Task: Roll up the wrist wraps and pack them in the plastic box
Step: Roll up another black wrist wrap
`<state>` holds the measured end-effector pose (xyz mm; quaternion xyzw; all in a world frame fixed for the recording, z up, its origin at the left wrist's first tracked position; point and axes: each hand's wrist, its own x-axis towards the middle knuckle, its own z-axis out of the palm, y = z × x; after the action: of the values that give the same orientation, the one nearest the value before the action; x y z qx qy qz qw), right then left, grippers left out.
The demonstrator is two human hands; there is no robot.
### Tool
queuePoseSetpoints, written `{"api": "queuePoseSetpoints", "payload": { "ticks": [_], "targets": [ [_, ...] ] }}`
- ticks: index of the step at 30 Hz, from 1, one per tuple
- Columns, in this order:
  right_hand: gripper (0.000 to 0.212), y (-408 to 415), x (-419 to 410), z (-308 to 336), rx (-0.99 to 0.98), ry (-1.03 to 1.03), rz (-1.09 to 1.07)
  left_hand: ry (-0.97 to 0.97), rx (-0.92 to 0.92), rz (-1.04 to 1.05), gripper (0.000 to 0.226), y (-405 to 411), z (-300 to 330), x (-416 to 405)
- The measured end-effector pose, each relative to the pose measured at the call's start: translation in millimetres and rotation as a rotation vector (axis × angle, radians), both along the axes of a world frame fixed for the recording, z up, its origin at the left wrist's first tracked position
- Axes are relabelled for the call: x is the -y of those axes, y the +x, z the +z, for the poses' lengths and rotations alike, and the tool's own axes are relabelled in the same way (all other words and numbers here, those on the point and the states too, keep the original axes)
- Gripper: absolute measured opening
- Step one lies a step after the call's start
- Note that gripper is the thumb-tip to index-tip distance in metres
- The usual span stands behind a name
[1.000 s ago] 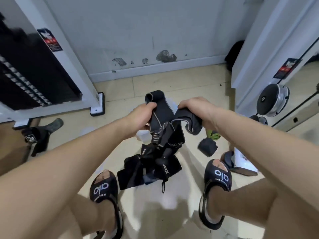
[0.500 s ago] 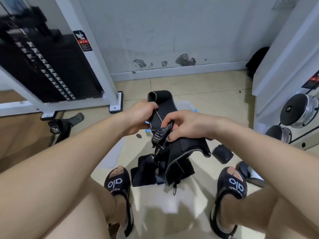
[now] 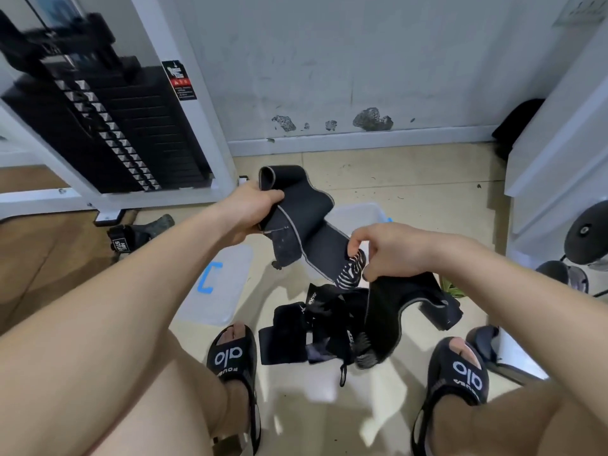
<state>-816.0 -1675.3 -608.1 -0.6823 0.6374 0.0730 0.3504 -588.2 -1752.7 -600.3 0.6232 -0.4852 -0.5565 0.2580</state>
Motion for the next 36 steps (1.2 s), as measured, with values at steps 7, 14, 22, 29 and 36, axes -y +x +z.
{"api": "queuePoseSetpoints", "payload": {
  "ticks": [7, 14, 22, 29, 36],
  "targets": [
    [0.051, 5, 10, 9, 0.167, -0.110, -0.198, 0.056, 0.045, -0.146, 0.017, -2, 3, -1],
    [0.063, 25, 12, 7, 0.624, 0.032, -0.454, 0.048, -0.037, -0.214, 0.016, -7, 8, -6],
    [0.017, 26, 20, 9, 0.898, 0.072, -0.725, 0.096, -0.149, -0.308, 0.021, -2, 18, -9],
    [0.022, 20, 20, 13, 0.966, 0.045, -0.846, 0.191, -0.277, -0.496, 0.040, -2, 16, -17],
    [0.001, 13, 14, 17, 0.841, 0.005, -0.795, -0.137, 0.139, -0.421, 0.049, 8, 6, -3]
  ]
}}
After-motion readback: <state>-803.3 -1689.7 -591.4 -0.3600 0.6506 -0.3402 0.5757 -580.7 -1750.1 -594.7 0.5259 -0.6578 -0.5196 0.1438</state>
